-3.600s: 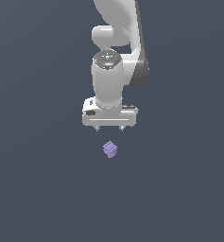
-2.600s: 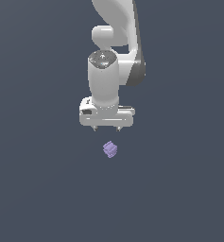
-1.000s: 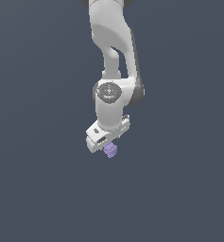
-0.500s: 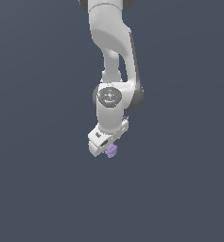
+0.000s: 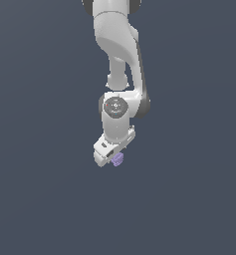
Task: Pick up the object and move it to a goal position.
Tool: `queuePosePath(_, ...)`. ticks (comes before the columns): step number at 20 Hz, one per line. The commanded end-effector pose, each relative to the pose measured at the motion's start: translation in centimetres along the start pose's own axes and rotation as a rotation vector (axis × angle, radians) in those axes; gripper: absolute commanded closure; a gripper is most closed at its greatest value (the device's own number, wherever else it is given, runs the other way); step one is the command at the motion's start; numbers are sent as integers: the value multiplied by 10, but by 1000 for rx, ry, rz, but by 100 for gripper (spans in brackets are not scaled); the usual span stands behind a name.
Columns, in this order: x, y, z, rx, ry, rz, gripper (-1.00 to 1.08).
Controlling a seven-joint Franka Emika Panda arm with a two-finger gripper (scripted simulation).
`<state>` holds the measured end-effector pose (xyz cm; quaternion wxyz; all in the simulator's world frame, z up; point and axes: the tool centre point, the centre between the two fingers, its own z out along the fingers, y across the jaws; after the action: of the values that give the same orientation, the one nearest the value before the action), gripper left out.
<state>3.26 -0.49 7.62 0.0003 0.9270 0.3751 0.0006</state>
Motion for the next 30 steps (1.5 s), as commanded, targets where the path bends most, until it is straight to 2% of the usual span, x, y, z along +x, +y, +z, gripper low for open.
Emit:
queuePosePath(1, -1, -1, 14, 1, -1, -2, -92)
queuePosePath(9, 0, 0, 33, 1, -1, -3, -92)
queuePosePath(10, 0, 0, 33, 1, -1, -3, 108)
queuePosePath(23, -1, 1, 31, 0, -1, -3, 108)
queuePosePath(30, -15, 5, 9, 0, -1, -3, 108)
